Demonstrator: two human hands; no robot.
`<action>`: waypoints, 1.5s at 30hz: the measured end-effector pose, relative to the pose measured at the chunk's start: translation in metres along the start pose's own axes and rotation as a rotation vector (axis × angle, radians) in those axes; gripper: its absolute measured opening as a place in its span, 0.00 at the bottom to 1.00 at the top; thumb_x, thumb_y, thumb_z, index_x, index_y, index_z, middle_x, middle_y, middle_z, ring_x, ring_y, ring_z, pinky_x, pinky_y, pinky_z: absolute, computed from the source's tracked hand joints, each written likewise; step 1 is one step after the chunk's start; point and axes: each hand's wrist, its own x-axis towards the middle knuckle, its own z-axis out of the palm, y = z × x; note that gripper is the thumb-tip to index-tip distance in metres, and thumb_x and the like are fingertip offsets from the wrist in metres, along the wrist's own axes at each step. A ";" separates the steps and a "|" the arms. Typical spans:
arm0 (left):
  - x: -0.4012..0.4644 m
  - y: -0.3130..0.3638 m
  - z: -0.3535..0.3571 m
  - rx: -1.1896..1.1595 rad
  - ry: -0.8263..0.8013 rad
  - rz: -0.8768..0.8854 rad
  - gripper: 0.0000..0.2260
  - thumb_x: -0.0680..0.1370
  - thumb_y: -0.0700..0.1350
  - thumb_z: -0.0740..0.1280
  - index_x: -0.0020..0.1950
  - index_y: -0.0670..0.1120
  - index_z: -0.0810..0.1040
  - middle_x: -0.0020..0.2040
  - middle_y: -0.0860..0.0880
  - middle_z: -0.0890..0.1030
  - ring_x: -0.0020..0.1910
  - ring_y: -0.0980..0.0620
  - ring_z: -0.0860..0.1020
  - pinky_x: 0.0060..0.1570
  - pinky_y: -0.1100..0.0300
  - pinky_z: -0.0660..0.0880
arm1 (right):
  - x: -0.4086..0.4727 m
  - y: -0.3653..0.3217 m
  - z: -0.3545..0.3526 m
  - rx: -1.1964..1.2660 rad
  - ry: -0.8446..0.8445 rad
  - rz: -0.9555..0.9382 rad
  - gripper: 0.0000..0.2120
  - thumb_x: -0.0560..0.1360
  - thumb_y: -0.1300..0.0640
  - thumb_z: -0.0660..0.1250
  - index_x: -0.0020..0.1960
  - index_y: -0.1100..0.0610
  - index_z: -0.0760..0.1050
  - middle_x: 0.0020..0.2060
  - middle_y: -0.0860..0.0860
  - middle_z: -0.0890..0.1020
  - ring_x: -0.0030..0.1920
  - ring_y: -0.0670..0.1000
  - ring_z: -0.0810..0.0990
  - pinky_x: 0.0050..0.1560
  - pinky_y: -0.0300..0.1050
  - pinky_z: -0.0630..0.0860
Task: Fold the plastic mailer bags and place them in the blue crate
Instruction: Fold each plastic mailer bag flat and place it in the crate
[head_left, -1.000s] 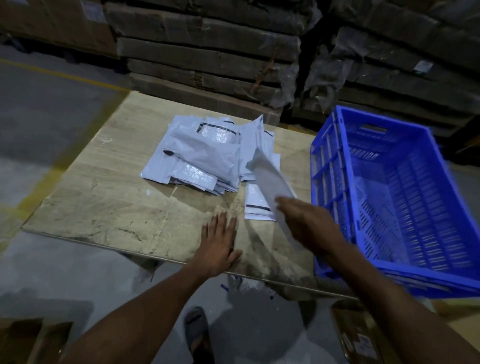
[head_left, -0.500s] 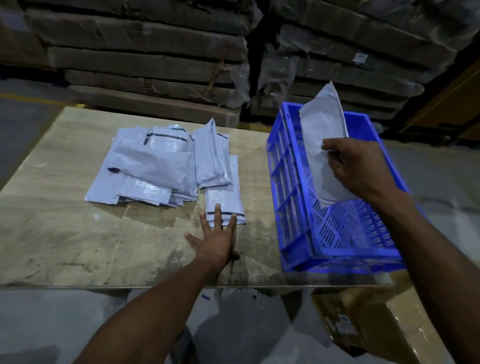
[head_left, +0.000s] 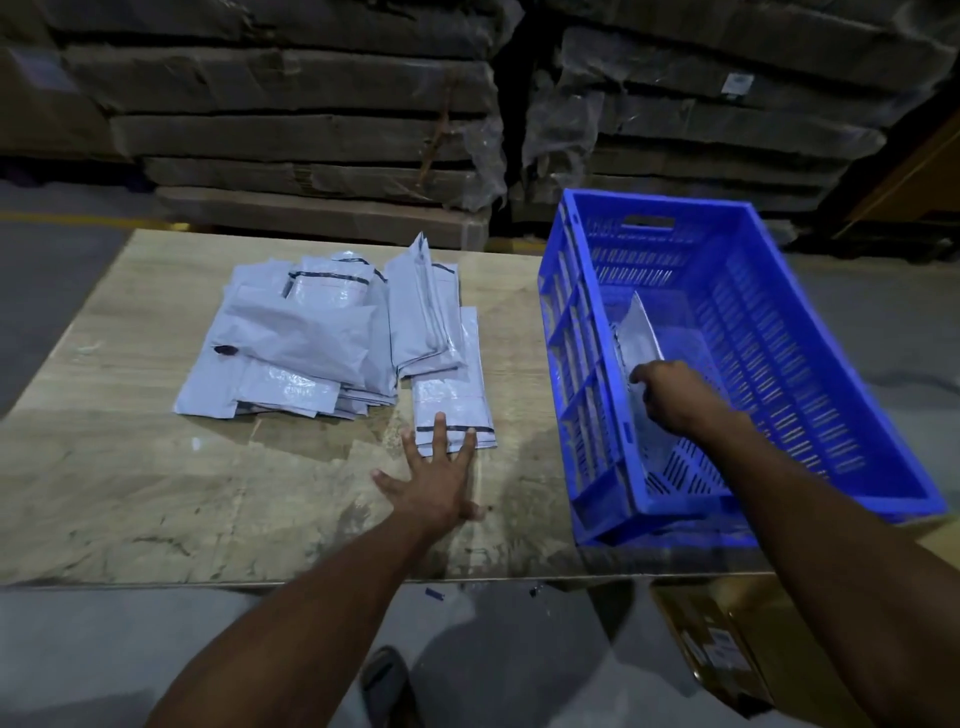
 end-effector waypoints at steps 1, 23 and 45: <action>0.000 0.001 0.000 0.000 -0.005 -0.002 0.52 0.76 0.59 0.74 0.81 0.65 0.34 0.77 0.53 0.21 0.78 0.33 0.28 0.65 0.15 0.46 | 0.002 -0.001 0.003 0.005 -0.012 -0.019 0.21 0.76 0.68 0.64 0.68 0.60 0.76 0.61 0.63 0.80 0.59 0.64 0.79 0.55 0.55 0.77; -0.013 -0.014 0.015 0.244 0.325 0.021 0.52 0.74 0.72 0.66 0.84 0.53 0.37 0.82 0.43 0.29 0.81 0.35 0.51 0.63 0.29 0.68 | -0.024 -0.086 -0.064 0.208 0.871 -0.348 0.08 0.79 0.59 0.66 0.54 0.62 0.80 0.47 0.59 0.84 0.42 0.63 0.83 0.37 0.55 0.79; -0.017 -0.142 0.053 0.203 0.605 0.103 0.34 0.82 0.64 0.50 0.84 0.48 0.58 0.85 0.42 0.52 0.84 0.39 0.48 0.79 0.37 0.48 | 0.032 -0.207 0.104 -0.106 0.268 -0.512 0.12 0.62 0.64 0.79 0.43 0.59 0.80 0.57 0.57 0.82 0.61 0.64 0.79 0.51 0.59 0.78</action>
